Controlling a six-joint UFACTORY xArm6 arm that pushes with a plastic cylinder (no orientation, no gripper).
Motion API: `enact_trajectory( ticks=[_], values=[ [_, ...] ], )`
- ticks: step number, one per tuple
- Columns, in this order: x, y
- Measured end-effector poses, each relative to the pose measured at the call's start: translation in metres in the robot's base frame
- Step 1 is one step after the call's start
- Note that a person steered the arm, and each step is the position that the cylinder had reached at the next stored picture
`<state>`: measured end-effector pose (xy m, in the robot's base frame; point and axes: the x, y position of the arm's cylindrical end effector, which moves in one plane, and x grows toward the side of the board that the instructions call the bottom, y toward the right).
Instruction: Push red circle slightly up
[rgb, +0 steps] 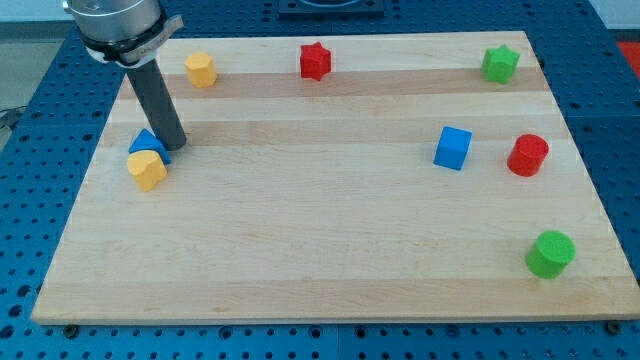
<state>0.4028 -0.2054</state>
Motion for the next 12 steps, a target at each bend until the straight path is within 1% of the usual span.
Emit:
enact_trajectory(
  ticks=[1,2,4,5,6,7,8,9,10,11,12],
  values=[
    [0.0,0.001],
    [0.002,0.041],
    [0.03,0.139],
    [0.05,0.168],
    [0.101,0.182],
    [0.135,0.224],
    [0.135,0.228],
    [0.171,0.271],
    [0.176,0.279],
    [0.18,0.321],
    [0.181,0.333]
  ],
)
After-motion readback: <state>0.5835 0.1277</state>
